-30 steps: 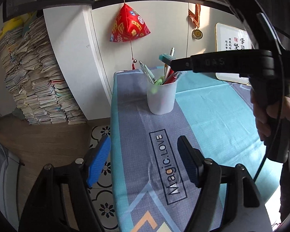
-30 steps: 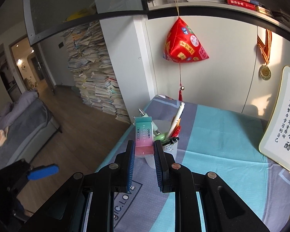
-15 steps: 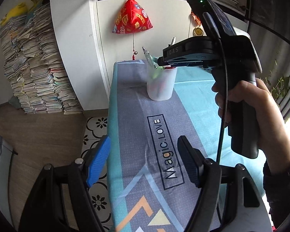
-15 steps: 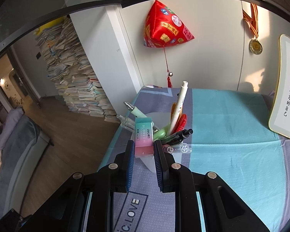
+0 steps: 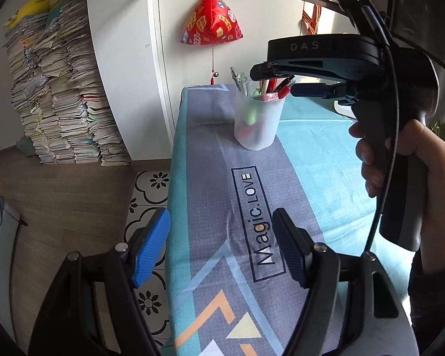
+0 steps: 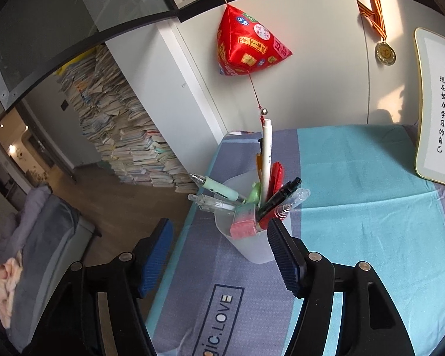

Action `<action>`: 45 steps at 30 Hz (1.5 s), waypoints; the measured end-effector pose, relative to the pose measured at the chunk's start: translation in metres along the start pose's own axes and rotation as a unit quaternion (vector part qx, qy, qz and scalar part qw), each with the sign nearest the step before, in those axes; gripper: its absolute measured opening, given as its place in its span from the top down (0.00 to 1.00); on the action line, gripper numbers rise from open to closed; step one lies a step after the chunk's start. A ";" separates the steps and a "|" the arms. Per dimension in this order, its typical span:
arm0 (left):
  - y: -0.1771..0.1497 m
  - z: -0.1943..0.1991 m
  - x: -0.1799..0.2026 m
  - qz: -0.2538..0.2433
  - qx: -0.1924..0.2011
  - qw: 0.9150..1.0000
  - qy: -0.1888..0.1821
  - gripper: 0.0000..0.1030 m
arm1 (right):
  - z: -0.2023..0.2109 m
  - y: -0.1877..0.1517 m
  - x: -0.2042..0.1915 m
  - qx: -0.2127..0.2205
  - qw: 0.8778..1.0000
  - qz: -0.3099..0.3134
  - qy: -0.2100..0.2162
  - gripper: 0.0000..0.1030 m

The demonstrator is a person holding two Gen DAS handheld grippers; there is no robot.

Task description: Organize stationery

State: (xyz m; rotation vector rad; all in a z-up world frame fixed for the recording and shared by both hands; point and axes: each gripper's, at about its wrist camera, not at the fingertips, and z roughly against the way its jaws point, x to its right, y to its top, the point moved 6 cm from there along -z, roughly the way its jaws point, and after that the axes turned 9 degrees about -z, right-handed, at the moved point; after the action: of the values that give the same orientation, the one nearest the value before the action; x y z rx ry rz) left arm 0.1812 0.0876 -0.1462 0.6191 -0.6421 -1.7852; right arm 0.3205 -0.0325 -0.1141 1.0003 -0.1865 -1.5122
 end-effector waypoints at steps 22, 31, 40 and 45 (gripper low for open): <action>-0.009 -0.001 0.044 0.027 0.016 0.999 -0.018 0.21 | 0.096 -0.024 0.076 0.081 0.987 0.035 -0.133 0.23; -0.008 0.026 0.072 -0.005 0.067 0.997 0.031 0.19 | 0.145 -0.050 0.102 0.105 0.972 0.062 -0.200 0.13; -0.005 0.057 0.081 -0.006 0.117 0.988 0.098 0.01 | 0.175 -0.076 0.107 0.114 0.965 0.084 -0.222 0.06; -0.001 0.072 0.082 0.012 0.129 0.985 0.114 0.01 | 0.187 -0.090 0.107 0.118 0.964 0.086 -0.221 0.06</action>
State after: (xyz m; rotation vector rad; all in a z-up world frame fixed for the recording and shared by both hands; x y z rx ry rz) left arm 0.1082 0.0188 -0.1034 0.9723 -0.7231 -1.5915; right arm 0.1435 -0.1843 -0.1074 0.7914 -0.7681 -1.5578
